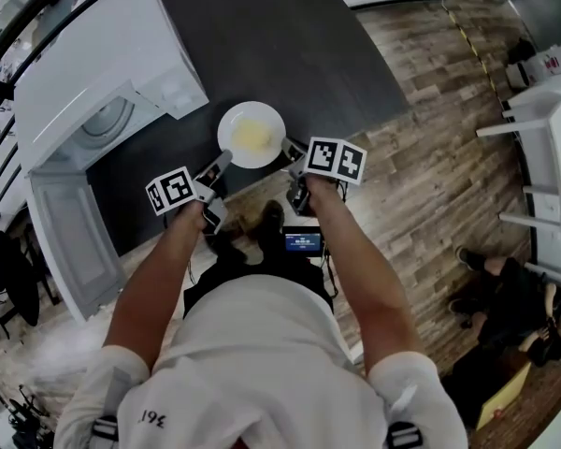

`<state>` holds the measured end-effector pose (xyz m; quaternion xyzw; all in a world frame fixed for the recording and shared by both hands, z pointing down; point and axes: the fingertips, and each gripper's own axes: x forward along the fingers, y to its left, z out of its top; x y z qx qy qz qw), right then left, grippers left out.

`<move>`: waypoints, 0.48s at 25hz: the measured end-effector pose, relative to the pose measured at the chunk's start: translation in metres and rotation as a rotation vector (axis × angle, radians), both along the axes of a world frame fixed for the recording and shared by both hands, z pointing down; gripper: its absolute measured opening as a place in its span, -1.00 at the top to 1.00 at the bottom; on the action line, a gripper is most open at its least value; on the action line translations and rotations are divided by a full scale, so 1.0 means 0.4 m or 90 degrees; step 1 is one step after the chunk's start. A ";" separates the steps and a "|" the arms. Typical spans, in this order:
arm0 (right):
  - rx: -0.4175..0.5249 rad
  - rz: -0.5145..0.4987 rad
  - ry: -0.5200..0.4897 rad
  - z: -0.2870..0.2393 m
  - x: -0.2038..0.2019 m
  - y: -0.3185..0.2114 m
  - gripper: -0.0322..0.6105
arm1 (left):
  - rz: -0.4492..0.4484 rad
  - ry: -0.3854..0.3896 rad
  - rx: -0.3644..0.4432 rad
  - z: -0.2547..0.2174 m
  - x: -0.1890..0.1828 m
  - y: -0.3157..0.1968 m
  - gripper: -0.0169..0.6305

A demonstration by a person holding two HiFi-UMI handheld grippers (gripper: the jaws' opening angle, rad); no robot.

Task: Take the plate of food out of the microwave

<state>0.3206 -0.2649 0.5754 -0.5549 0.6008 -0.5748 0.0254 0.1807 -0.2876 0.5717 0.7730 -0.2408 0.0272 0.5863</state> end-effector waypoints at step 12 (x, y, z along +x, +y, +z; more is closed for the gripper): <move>-0.018 0.019 0.009 0.052 0.199 -0.056 0.87 | 0.036 -0.020 -0.023 0.045 0.206 -0.058 0.86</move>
